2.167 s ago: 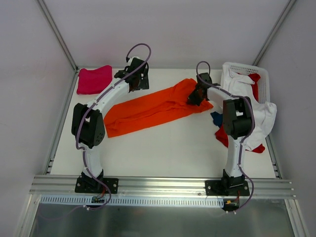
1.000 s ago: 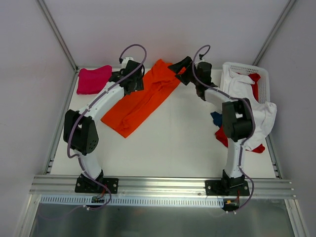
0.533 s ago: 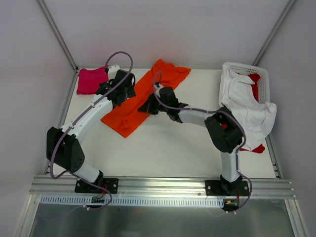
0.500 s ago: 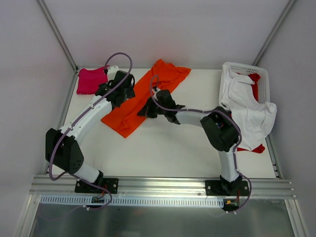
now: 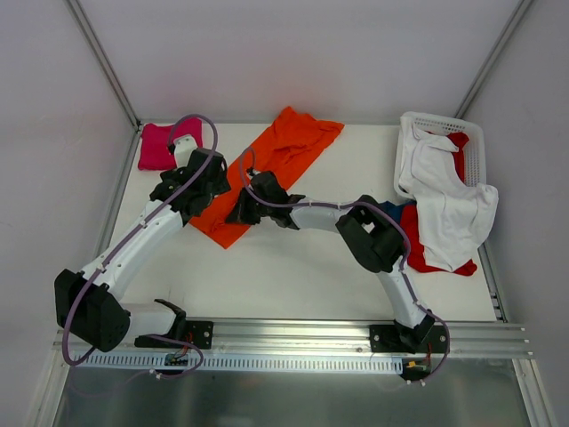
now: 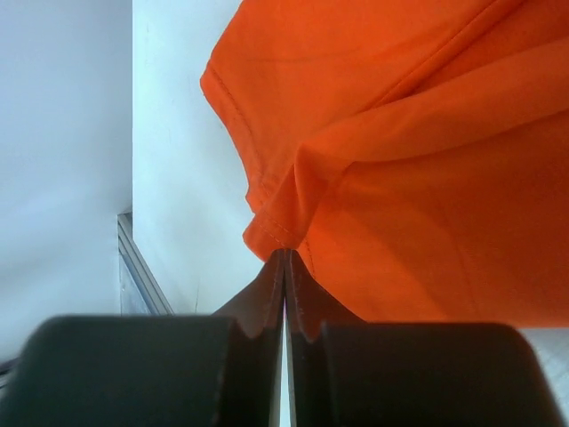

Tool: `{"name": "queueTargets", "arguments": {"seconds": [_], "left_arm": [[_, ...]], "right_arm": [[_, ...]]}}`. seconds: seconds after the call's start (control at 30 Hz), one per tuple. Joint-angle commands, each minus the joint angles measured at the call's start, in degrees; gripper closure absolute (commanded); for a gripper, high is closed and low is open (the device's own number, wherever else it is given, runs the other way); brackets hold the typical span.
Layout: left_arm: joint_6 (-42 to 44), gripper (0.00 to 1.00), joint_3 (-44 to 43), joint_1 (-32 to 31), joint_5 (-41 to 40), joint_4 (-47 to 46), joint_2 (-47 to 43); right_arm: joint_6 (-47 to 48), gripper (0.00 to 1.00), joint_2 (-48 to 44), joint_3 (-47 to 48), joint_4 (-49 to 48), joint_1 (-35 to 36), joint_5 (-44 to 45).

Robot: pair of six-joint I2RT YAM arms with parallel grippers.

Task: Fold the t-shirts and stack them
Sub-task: Rotate the tshirt 90 degrees

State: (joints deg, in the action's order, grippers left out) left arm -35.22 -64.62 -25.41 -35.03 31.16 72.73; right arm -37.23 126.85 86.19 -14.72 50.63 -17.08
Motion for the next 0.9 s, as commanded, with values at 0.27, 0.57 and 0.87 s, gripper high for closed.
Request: {"name": "queueTargets", "arguments": {"seconds": [0.27,0.57,0.87], "left_arm": [[-2.6,0.07,1.9,0.4,-0.6,-0.2,-2.1],[-2.7,0.09,0.9,0.4,0.6,0.0,0.0],[-2.3,0.09,0.8,0.4,0.1,-0.1,0.8]], "right_arm": [[0.5,1.0,1.0,-2.7,0.3,-0.7,3.1],[1.1,1.0,5.3,0.6,1.4,-0.8,2.8],[0.8,1.0,-4.1,-14.6,1.5,-2.9,3.7]]}}
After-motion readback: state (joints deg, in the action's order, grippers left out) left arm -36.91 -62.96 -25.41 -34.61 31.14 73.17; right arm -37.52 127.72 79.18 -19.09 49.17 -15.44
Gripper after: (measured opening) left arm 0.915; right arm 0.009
